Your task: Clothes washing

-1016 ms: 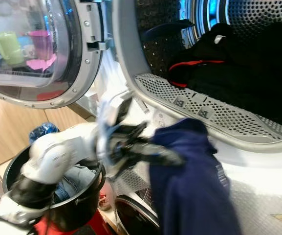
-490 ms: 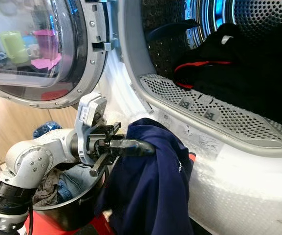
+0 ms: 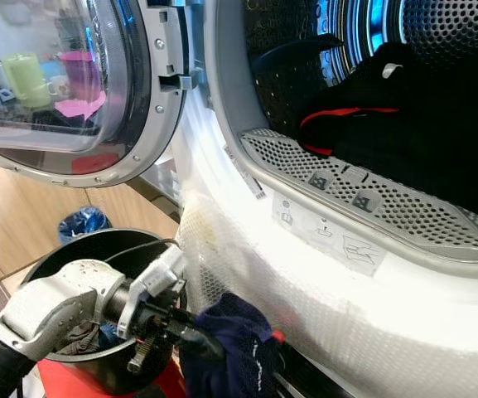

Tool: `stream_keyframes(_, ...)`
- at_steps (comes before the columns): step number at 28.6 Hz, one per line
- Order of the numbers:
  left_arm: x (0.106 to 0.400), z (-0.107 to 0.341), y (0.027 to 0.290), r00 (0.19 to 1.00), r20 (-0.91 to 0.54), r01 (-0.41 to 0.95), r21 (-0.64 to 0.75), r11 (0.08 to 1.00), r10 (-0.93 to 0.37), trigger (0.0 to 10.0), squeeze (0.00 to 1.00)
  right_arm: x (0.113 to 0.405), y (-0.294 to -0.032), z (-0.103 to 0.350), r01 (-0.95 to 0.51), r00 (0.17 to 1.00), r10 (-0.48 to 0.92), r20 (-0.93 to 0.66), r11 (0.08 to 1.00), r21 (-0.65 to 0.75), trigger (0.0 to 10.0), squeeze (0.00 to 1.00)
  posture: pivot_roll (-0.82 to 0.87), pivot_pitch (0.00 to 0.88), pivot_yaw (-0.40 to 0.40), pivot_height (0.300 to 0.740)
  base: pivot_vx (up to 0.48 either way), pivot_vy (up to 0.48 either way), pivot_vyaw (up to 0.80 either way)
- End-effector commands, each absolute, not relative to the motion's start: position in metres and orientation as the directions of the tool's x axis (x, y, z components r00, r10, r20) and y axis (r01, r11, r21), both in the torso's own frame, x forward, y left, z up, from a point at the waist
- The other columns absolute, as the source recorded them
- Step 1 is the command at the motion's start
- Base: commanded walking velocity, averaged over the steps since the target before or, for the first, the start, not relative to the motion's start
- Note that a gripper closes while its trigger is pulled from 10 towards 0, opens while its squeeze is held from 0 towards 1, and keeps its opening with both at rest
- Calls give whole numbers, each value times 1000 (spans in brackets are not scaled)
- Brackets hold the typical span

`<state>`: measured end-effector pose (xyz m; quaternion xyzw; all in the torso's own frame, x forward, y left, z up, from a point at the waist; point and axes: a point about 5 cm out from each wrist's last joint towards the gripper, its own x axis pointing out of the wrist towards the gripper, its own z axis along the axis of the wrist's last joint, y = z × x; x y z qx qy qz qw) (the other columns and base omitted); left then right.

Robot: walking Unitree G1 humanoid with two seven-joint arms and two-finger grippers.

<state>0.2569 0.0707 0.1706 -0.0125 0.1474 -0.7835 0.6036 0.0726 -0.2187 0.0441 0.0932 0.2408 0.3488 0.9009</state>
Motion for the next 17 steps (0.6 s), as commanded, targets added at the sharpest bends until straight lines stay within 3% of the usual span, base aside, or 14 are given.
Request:
stream_keyframes(1, 260, 176, 65, -254, -161, 954, -202, -220, -954, 0, 0, 74, -213, 46, -608, 611, 689, -389, 723, 327, 10000, 1000, 88, 21, -40, 740, 0, 0, 0)
stream_keyframes(8, 265, 184, 41, -251, -92, 959, -161, -235, -964, 0, 0, 99, -186, 49, -651, 571, 729, -379, 683, 332, 10000, 1000, 94, 3, -48, 740, 0, 0, 0)
stream_keyframes(13, 263, 184, 33, -252, -69, 958, -162, -238, -965, 0, 0, 120, -178, 42, -590, 652, 658, -376, 752, 294, 10000, 1000, 98, 0, -49, 740, 0, 0, 0)
stream_keyframes(17, 262, 185, 29, -252, -53, 958, -158, -241, -966, 0, 0, 133, -165, 49, -577, 688, 663, -295, 747, 331, 10000, 1000, 102, 0, -46, 740, 0, 0, 0)
